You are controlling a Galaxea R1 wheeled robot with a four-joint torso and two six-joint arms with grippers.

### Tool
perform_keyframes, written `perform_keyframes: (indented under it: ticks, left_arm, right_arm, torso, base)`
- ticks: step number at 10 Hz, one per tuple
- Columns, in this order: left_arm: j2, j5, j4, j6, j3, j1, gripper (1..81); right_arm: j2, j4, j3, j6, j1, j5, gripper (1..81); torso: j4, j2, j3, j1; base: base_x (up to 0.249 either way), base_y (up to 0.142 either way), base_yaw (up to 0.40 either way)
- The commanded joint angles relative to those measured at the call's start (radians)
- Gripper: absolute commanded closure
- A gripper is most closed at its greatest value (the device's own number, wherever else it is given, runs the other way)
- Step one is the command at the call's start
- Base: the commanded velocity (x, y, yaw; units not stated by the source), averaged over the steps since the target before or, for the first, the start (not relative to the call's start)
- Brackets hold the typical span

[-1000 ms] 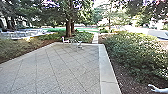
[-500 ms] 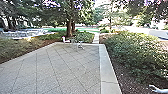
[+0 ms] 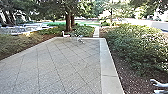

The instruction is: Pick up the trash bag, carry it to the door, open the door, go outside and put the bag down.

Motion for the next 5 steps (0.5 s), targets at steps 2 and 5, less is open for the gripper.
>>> perform_keyframes:
  ticks: [2, 5]
  left_arm:
    - [-0.122, 0.123, -0.161, 0.000, 0.013, -0.252, 81.1]
    - [-0.148, 0.186, -0.244, -0.002, -0.046, -0.391, 81.1]
  right_arm:
    - [-0.011, 0.010, 0.016, 0.001, 0.027, -0.067, 1.0]
    - [-0.007, 0.005, 0.002, 0.001, 0.029, -0.069, 1.0]
  torso:
    - [0.000, 0.000, -0.029, 0.000]
    - [0.000, 0.001, -0.080, 0.001]
  base:
    - [0.000, 0.000, 0.000]
    - [0.000, 0.000, 0.000]
